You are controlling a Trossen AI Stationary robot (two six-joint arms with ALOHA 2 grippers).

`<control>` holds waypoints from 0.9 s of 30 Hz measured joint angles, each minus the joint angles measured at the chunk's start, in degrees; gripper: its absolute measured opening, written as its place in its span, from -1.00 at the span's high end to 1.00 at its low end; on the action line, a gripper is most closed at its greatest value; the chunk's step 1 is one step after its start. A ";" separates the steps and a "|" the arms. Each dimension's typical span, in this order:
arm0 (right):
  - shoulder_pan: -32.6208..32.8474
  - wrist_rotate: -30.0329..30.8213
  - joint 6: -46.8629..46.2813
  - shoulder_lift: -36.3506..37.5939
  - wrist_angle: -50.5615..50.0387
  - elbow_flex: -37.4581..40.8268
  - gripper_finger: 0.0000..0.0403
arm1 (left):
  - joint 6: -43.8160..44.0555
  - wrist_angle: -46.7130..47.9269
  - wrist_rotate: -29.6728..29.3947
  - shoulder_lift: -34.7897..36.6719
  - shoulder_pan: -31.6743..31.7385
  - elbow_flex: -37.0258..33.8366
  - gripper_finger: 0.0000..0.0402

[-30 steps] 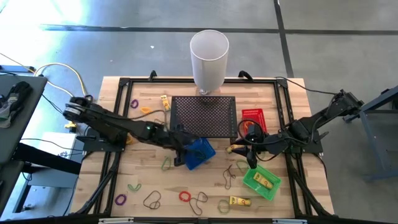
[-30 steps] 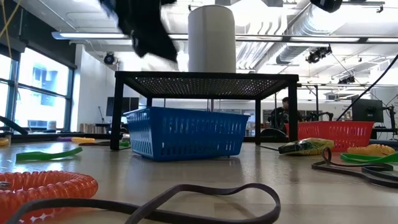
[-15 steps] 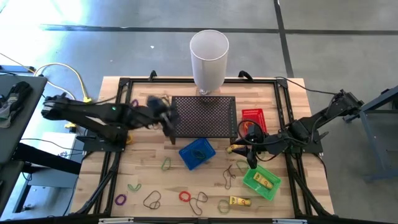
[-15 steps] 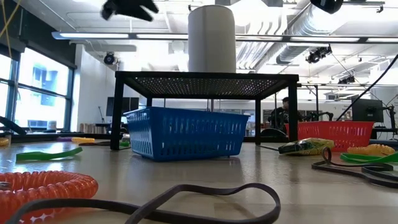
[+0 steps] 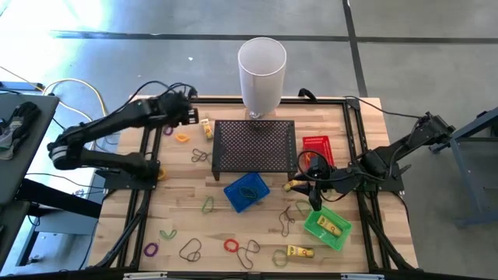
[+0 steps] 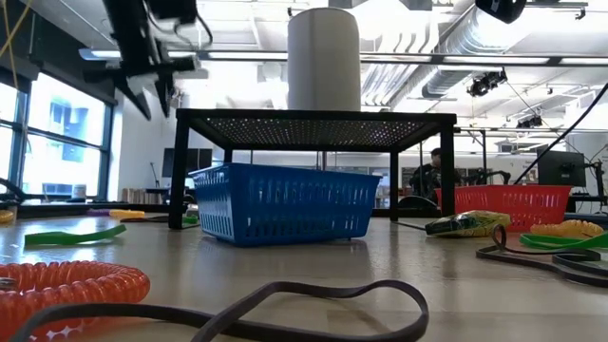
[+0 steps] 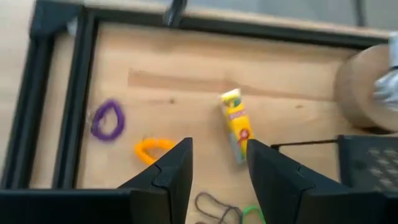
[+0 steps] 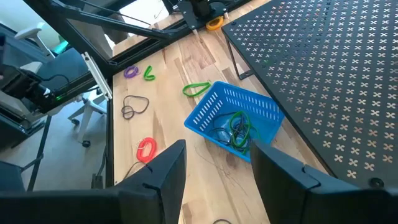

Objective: Pick & Place Office Desk Supplies
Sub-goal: Put the yellow crayon box into the green bin

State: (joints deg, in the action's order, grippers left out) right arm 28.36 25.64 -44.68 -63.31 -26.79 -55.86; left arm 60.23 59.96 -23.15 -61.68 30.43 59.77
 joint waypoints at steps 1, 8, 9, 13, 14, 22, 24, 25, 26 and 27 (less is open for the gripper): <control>0.00 0.15 0.13 0.00 0.00 0.00 0.17 | -0.53 -0.39 1.51 -1.22 1.39 0.00 0.27; -0.02 0.21 0.40 0.00 -0.02 0.00 0.17 | -5.52 -6.12 6.74 -10.62 5.07 0.00 0.27; -0.02 0.20 0.14 0.00 -0.02 0.00 0.17 | -7.06 -7.02 6.88 -11.56 5.16 0.00 0.27; 0.00 -0.13 -0.36 0.00 -0.02 0.00 0.17 | -10.87 -10.18 7.80 -13.38 5.19 0.00 0.27; 0.02 -0.19 -0.36 0.00 -0.02 0.00 0.17 | -11.48 -10.84 7.98 -13.47 5.21 0.00 0.27; 0.02 -0.30 -0.70 0.00 -0.77 0.00 0.17 | -15.85 -13.33 9.02 -13.61 6.47 0.00 0.21; 0.02 -0.30 -0.73 0.00 -1.08 0.00 0.17 | -15.85 -13.31 9.97 -13.84 6.98 0.00 0.13; 0.02 -0.30 -0.73 0.00 -1.17 0.00 0.17 | -15.96 -13.29 10.69 -13.92 7.28 0.00 0.07; 0.02 -0.30 -0.73 0.00 -1.26 0.00 0.17 | -16.22 -13.32 10.84 -14.00 7.46 0.00 0.02; 0.03 -0.30 -0.73 0.00 -1.33 0.00 0.17 | -16.50 -13.37 10.94 -14.16 7.50 0.00 -0.04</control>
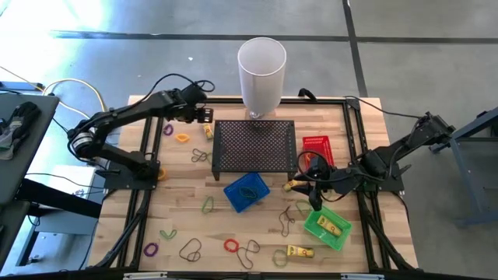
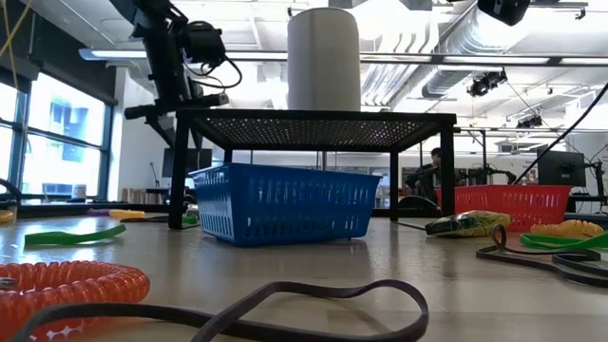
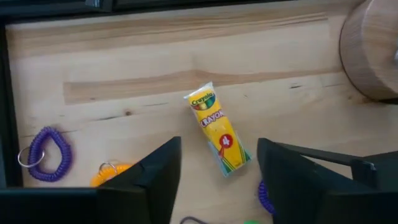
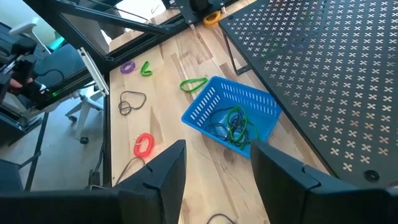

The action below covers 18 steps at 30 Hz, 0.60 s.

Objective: Pick & Place Office Desk Supplies
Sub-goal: Put the yellow crayon box into the green bin

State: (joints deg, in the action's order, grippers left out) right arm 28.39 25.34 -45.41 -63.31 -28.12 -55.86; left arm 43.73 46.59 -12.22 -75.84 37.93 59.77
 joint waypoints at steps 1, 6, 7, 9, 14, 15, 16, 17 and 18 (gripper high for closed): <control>-0.01 0.00 0.00 0.00 -0.03 0.00 0.17 | 0.01 0.03 0.23 -0.27 0.00 0.00 -0.10; -0.01 0.01 0.00 0.00 -0.09 0.00 0.17 | 5.84 -0.20 0.73 -2.34 0.01 0.00 -0.27; -0.01 0.00 0.00 0.00 -0.11 0.00 0.17 | 7.06 -0.16 0.46 -3.12 0.21 0.00 -0.28; 0.00 -0.02 0.00 0.00 -0.09 0.00 0.17 | 8.19 -0.10 0.24 -4.72 0.82 0.00 -0.29; -0.01 -0.22 -0.02 0.00 -0.09 0.00 0.17 | 9.92 -1.42 4.62 -9.81 2.72 0.00 -0.29; -0.01 -0.22 -0.02 0.00 -0.09 0.00 0.17 | 10.20 -1.73 4.80 -10.78 2.95 0.00 -0.29; -0.01 -0.22 -0.02 0.00 -0.11 0.00 0.17 | 10.24 -2.38 5.34 -11.66 3.07 0.00 -0.29; -0.01 -0.22 -0.02 0.00 -0.13 0.00 0.17 | 10.34 -3.08 5.94 -12.45 3.19 0.00 -0.29; 0.00 -0.22 -0.02 0.00 -0.15 0.00 0.17 | 10.58 -4.14 6.60 -13.04 3.27 0.01 -0.29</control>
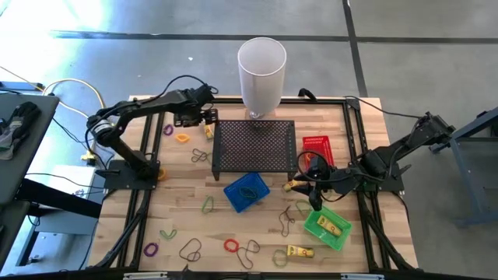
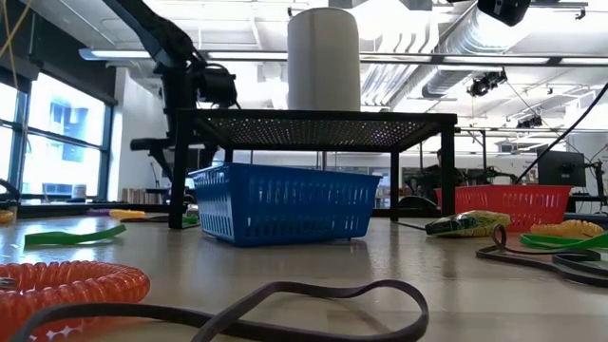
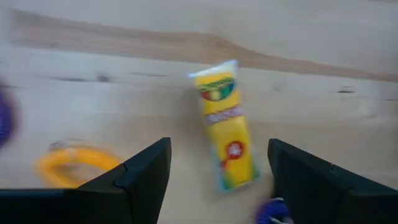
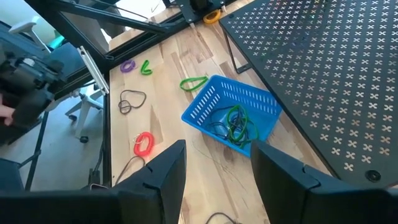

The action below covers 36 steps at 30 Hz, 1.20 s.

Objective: Pick & Place Office Desk Supplies
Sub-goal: Put the yellow crayon box into the green bin

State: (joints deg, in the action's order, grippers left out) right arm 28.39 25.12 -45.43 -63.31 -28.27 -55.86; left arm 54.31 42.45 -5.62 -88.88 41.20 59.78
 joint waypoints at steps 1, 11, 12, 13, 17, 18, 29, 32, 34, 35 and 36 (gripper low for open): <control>-0.01 0.00 0.00 0.00 -0.04 0.00 0.17 | 0.66 -1.11 0.42 -0.40 0.01 0.02 -0.29; -0.01 -0.02 -2.76 0.00 -2.12 0.00 0.17 | 5.55 -6.53 -0.49 -1.07 0.66 0.01 -0.29; -0.01 -0.05 -2.78 0.00 -2.15 0.00 0.17 | 5.43 -6.54 -0.47 -1.06 0.69 0.01 -0.29; -0.01 -0.13 -2.85 0.00 -2.33 0.00 0.17 | 4.80 -6.53 -0.29 -0.99 0.72 0.01 -0.29; 0.01 -0.16 -2.98 0.00 -2.46 0.00 0.17 | 4.24 -6.27 0.68 -0.55 1.08 0.01 -0.29; -0.01 -0.14 -2.98 0.00 -2.46 0.00 0.17 | 5.34 -5.98 1.07 -0.57 1.13 0.00 -0.29; 0.13 -0.11 -2.80 0.00 -2.92 0.00 0.17 | 15.30 -5.70 -0.94 -0.59 1.69 -0.01 -0.29; 0.50 0.27 -2.78 0.00 -3.51 0.00 0.17 | 15.24 -4.10 -1.64 -0.71 1.83 -0.01 -0.29; 0.54 0.46 -2.78 0.00 -4.01 0.00 0.17 | 17.07 -3.23 -2.02 -1.22 1.83 -0.01 -0.29; 0.54 0.46 -2.78 0.00 -4.30 0.00 0.17 | 18.13 -2.81 -2.03 -1.75 1.83 -0.01 -0.29; 0.54 0.47 -2.78 0.00 -4.50 0.00 0.17 | 18.87 -2.87 -1.98 -2.24 1.83 -0.01 -0.29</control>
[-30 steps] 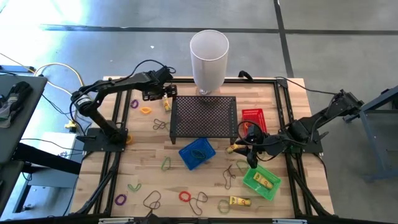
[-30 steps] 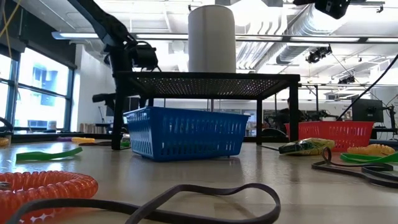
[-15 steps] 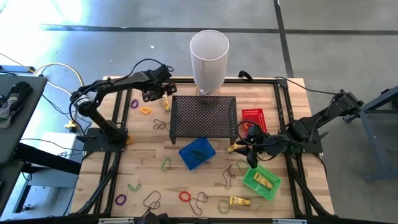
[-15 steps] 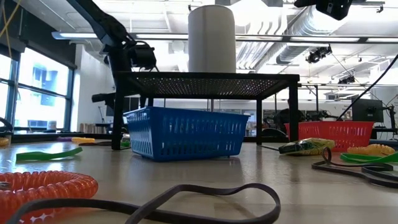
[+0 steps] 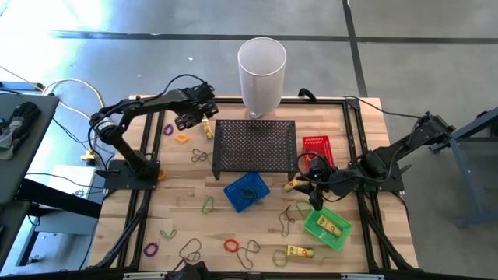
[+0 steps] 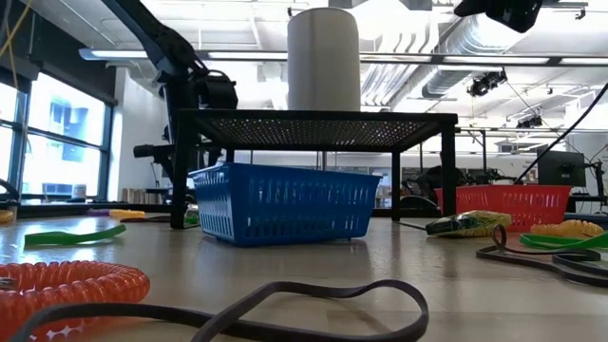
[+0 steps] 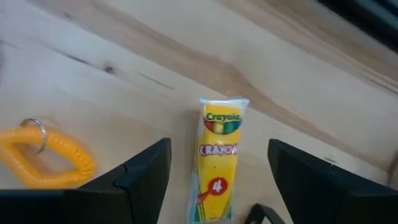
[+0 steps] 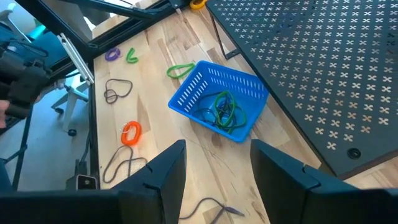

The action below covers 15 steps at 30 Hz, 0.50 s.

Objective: Pick & Place Office Desk Supplies
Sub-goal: Put the yellow crayon box into the green bin

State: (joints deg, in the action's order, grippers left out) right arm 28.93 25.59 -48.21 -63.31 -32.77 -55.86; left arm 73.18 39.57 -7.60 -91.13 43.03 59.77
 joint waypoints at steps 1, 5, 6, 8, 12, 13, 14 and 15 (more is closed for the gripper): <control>-0.02 -0.01 0.00 0.00 -0.10 0.00 0.17 | 0.17 -0.15 0.01 -0.65 0.00 0.00 -0.29; -0.04 0.02 -0.38 0.02 -0.03 1.07 0.17 | 0.50 -0.06 0.13 -2.92 -0.61 0.00 -0.29; -0.04 0.00 -0.68 0.02 0.24 1.47 0.17 | 1.05 -0.04 0.22 -3.43 -0.80 0.00 -0.29; -0.04 0.02 -1.46 0.00 0.40 2.20 0.17 | 2.27 -0.26 0.41 -4.18 -1.10 0.00 -0.29; -0.04 -0.03 -3.46 0.02 0.89 4.02 0.17 | 1.01 -1.01 1.66 -5.71 -1.36 0.00 -0.29; -0.04 -0.11 -4.11 0.00 0.93 4.43 0.17 | 0.03 -1.14 1.71 -6.04 -1.36 0.00 -0.29; -0.04 -0.18 -4.48 0.00 0.92 4.70 0.17 | -0.74 -1.12 1.70 -6.30 -1.42 0.00 -0.29; -0.04 -0.22 -4.61 0.00 1.22 4.81 0.17 | -1.44 -1.01 1.64 -6.59 -1.52 0.00 -0.29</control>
State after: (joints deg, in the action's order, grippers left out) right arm 28.88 25.37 -52.82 -63.31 -31.55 -51.04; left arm 71.74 38.57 -5.96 -97.71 41.50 59.77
